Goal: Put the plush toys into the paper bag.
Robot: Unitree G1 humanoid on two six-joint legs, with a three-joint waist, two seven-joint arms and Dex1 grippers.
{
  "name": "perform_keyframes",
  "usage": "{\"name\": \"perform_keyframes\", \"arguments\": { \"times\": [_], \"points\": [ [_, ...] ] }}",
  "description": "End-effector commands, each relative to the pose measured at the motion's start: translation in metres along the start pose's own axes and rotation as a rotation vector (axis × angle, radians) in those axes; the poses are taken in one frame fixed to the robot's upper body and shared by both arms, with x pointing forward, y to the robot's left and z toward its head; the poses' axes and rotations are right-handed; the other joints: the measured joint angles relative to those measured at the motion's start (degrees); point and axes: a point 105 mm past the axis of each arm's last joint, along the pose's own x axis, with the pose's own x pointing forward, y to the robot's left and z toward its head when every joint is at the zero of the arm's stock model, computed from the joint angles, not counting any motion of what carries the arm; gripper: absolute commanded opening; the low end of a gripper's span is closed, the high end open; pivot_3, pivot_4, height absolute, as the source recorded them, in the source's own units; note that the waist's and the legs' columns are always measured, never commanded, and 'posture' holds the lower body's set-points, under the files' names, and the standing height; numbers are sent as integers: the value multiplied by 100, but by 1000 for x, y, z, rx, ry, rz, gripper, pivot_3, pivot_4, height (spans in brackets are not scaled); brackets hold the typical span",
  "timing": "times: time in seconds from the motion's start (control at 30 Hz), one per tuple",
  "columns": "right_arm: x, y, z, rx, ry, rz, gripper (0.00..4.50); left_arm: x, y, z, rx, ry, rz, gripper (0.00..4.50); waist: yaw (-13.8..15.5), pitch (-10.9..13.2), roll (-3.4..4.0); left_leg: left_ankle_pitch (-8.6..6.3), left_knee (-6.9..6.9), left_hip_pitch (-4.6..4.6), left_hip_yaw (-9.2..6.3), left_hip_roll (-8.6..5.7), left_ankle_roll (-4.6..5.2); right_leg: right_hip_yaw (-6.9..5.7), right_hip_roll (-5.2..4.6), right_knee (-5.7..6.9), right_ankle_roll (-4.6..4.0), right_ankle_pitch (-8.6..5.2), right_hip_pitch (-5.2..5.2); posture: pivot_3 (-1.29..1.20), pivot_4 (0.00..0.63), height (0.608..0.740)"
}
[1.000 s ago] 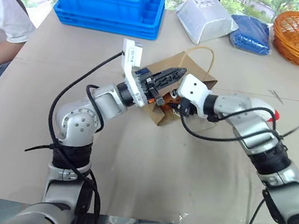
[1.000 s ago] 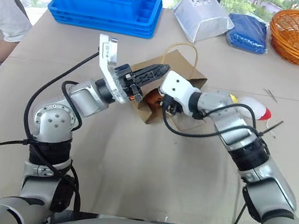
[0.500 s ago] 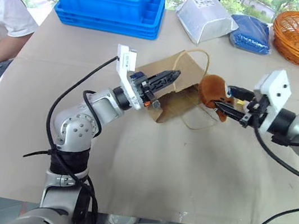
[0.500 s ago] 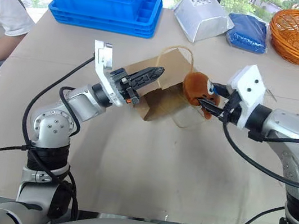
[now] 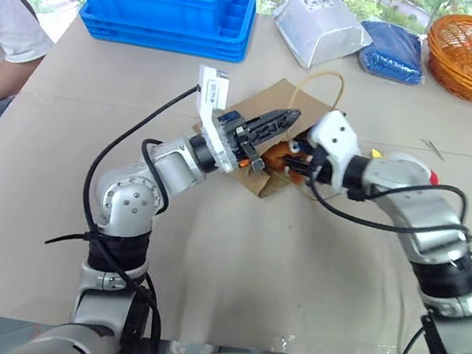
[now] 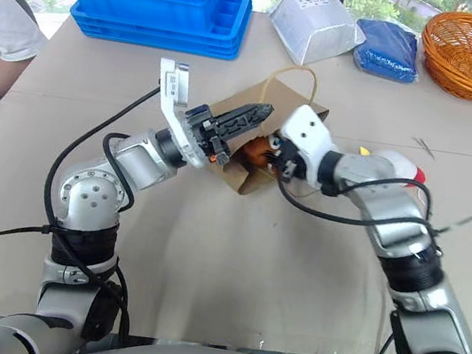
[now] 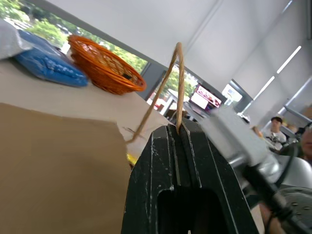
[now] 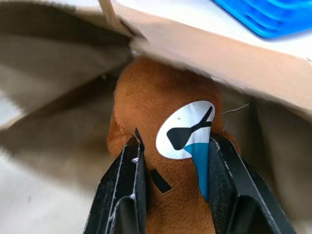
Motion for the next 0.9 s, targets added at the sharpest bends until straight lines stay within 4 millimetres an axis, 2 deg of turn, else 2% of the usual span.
{"name": "perform_keyframes", "arguments": {
  "times": [0.03, 0.1, 0.17, 0.23, 0.27, 0.47, 0.57, 0.67, 0.77, 0.9],
  "points": [
    [17, 2, 17, -8, -89, 46, 1830, 2, -13, 4, 9, -23, -42, 0, -5, 0, 0, 0, 0, 0, -1, 0, 0, 0, -1, 0, 0, 0, 0, 0, 150, 740],
    [20, 2, 15, -44, -82, 54, 2554, 2, -13, 4, 10, -26, -35, 0, 12, 0, 0, 0, 0, -1, -7, 0, 0, -5, -2, 0, 0, 0, 0, 0, 150, 740],
    [14, 1, 16, -74, -92, 48, 3583, -2, -9, 7, 13, -36, -11, 0, 35, 0, 0, 0, 0, -7, -19, -5, 0, -14, -8, 0, 0, 0, 0, 0, 150, 740],
    [4, -2, 19, -114, -97, 20, 4321, -5, -6, 8, 16, -40, 7, 0, 44, 0, 0, 0, 0, -10, -21, -9, 0, -16, -13, -3, 0, 0, 0, 0, 150, 740],
    [-3, -1, 20, -114, -96, 23, 4457, -6, -5, 9, 19, -42, 16, 0, 41, 0, 0, 0, 0, -11, -24, -11, -1, -18, -17, -2, 0, 0, 0, 0, 150, 740],
    [-39, -2, 26, -84, -94, 11, 4457, -10, 1, 10, 30, -43, 45, 0, 21, 0, 1, 2, 0, -10, -31, -8, -6, -28, -19, -2, 0, 0, 1, 0, 150, 740],
    [-75, 5, 33, -29, -110, 35, 4457, -10, 5, 11, 40, -44, 60, 0, 10, -1, 2, 4, 0, -9, -32, -7, -8, -28, -18, 0, 0, 0, 2, 0, 150, 740],
    [-104, -3, 35, 41, -126, -57, 4457, -9, 6, 12, 46, -46, 62, 0, 46, -1, 2, 4, 0, -15, -48, -7, -8, -28, -20, -1, 0, 0, 5, 0, 150, 740],
    [-131, -25, 17, 51, -22, -222, 4457, -8, 5, 12, 54, -44, 54, 0, 78, -1, 3, 4, 0, -15, -43, -9, -7, -28, -20, -3, 0, 0, 5, 0, 150, 740],
    [-164, -63, -26, 14, 220, -447, 4457, -7, 1, 13, 68, -41, 32, 0, 131, -1, 2, 3, 0, -11, -28, -11, -6, -26, -19, -4, -1, -1, 7, 0, 150, 740]
  ]
}}
